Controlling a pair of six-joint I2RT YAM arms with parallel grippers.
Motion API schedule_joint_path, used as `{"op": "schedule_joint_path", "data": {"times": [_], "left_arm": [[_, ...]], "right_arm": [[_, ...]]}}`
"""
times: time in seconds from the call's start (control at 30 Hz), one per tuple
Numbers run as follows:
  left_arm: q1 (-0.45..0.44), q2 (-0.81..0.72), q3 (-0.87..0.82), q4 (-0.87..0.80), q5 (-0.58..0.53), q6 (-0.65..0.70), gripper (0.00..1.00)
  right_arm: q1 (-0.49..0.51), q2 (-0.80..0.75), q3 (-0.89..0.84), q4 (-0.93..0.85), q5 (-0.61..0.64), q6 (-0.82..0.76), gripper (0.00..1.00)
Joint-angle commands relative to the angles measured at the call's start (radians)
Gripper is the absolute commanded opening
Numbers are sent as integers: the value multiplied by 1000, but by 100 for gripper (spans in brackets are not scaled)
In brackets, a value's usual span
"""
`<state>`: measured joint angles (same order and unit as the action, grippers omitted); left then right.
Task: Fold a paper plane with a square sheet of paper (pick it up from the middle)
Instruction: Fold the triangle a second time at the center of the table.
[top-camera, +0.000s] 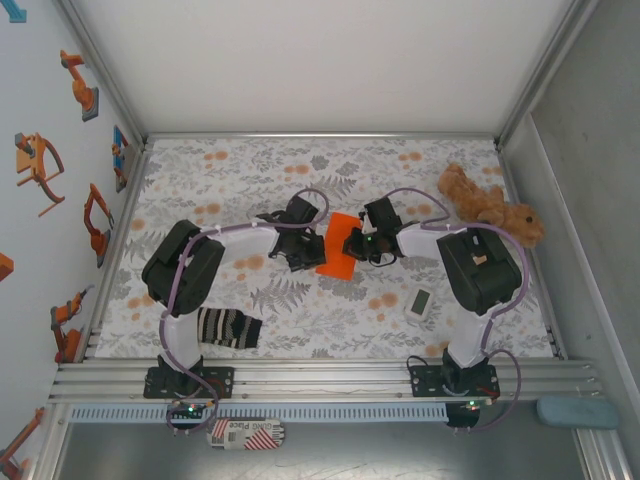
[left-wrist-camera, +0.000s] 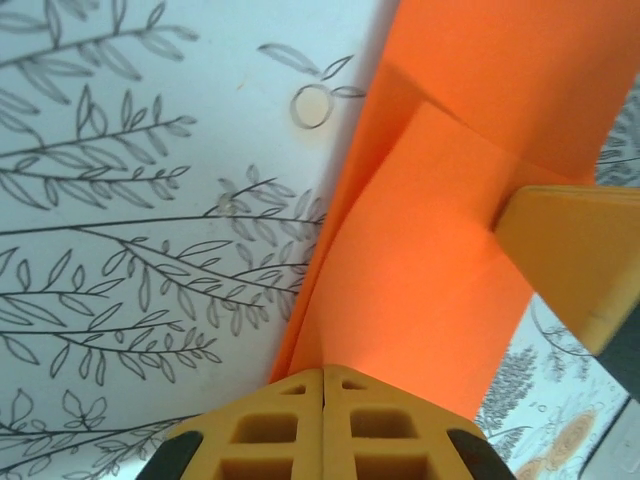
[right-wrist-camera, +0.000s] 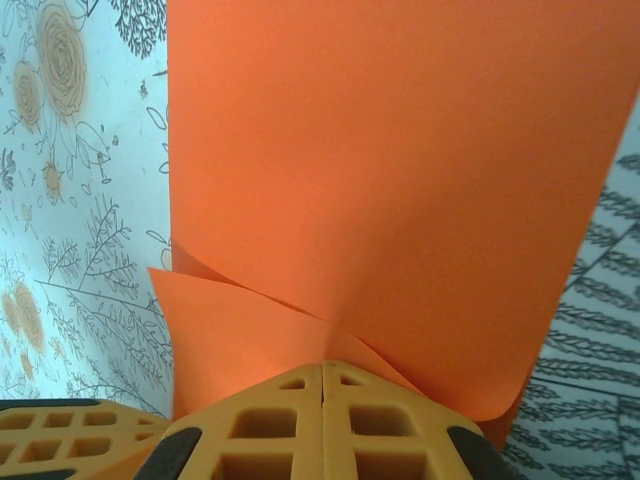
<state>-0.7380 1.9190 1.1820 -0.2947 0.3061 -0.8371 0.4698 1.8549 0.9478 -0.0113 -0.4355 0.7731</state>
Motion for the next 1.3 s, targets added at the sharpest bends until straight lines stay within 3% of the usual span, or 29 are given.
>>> {"op": "schedule_joint_path", "data": {"times": [0.0,0.13,0.4,1.27], "left_arm": [[2,-68,10,27,15,-16,8],[-5,-68,-57,206,72,-131,8],[-33,6,-60,295,60,-243,8],[-24,80,-93,203,-15,-187,7]], "right_arm": [[-16,44,-9,-69,64,-3,0],[-17,57,-17,-56,60,20,0],[-17,66,-26,-62,66,39,0],[-16,71,-37,-85,95,34,0]]}}
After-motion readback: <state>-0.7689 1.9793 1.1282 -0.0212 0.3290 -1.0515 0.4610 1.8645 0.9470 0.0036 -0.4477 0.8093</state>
